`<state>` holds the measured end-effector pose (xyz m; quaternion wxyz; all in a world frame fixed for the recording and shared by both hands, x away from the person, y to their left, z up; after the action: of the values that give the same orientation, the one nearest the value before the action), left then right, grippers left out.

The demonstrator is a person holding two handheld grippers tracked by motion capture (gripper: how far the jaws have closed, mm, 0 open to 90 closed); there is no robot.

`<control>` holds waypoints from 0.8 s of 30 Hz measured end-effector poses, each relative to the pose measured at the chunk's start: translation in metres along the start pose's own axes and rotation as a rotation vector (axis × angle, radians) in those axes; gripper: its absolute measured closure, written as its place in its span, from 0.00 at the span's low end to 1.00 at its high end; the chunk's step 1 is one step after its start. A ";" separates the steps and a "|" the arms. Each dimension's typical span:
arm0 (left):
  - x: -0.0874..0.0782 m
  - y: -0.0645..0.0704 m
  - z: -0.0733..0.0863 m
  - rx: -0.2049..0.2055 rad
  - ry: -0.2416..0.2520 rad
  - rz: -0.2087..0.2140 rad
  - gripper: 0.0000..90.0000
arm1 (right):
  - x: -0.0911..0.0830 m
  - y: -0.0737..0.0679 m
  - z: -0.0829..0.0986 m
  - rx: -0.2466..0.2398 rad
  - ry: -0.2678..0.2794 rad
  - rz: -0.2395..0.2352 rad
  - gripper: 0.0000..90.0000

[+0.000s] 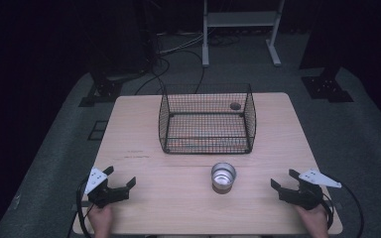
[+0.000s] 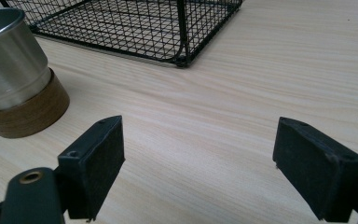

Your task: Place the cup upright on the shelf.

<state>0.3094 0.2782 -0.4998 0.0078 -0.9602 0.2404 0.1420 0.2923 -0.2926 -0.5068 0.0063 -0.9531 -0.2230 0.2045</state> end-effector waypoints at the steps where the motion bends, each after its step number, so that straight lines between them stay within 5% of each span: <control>1: 0.000 0.000 0.000 0.000 0.000 0.000 0.00 | 0.000 0.000 0.000 0.000 0.000 0.000 0.17; 24: 0.000 0.000 0.000 0.003 -0.001 0.001 0.00 | 0.000 -0.015 -0.009 -0.040 0.025 -0.041 0.16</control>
<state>0.3090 0.2782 -0.4998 0.0092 -0.9600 0.2411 0.1422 0.2892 -0.2780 -0.4972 -0.0059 -0.9507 -0.2466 0.1877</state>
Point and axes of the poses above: each handheld gripper's, and its own axes: x roughly forward along the jaws, z roughly out of its underside, y roughly to its right, the point moved 4 cm from there along x, roughly forward along the jaws, and after that the axes turned 5 degrees about y, right-handed, at the moved point
